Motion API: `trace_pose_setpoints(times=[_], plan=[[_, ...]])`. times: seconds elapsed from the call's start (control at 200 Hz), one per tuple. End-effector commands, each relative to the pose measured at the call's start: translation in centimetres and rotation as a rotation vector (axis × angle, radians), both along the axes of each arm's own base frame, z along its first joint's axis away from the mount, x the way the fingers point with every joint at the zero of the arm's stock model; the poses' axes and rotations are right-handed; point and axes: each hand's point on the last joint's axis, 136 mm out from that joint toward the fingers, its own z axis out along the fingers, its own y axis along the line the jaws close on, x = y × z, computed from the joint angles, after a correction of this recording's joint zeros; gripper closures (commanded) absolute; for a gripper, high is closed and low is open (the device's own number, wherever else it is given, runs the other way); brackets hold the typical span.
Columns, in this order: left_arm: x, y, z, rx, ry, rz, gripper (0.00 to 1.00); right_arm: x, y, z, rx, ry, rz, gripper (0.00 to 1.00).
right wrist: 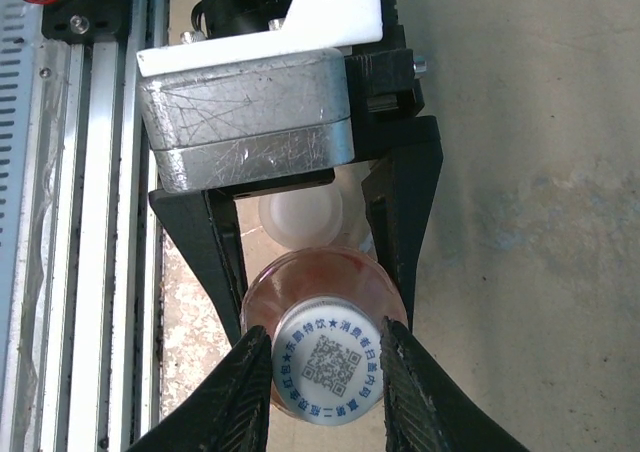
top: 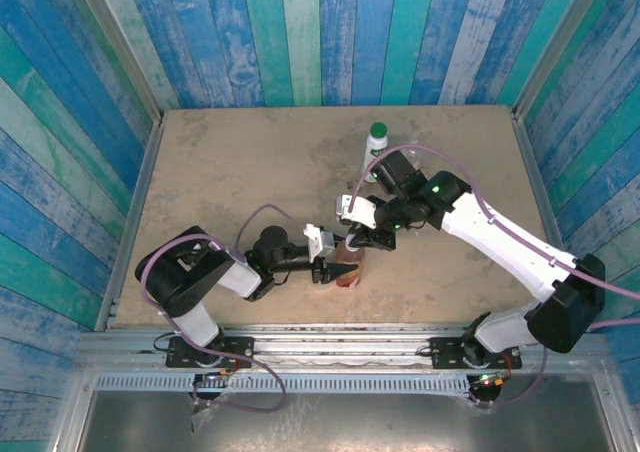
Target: Screw on the bottle caps
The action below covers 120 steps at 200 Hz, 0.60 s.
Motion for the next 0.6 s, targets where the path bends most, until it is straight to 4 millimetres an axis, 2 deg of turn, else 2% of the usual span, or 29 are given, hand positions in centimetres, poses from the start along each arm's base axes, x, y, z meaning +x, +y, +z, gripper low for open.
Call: trace_pose_setpoints(times=[0.0, 0.22, 0.596], plan=[[-0.71, 0.27, -1.54, 0.056, 0.068, -0.012, 0.38, -0.67, -0.03, -0.56, -0.027, 0.04, 0.025, 0.66], [-0.71, 0.3, -1.61, 0.059, 0.07, -0.011, 0.38, -0.64, -0.09, -0.72, -0.034, 0.044, 0.022, 0.65], [-0.15, 0.11, -1.21, 0.048, 0.062, 0.008, 0.38, -0.85, -0.36, -1.22, -0.058, 0.071, -0.009, 0.73]])
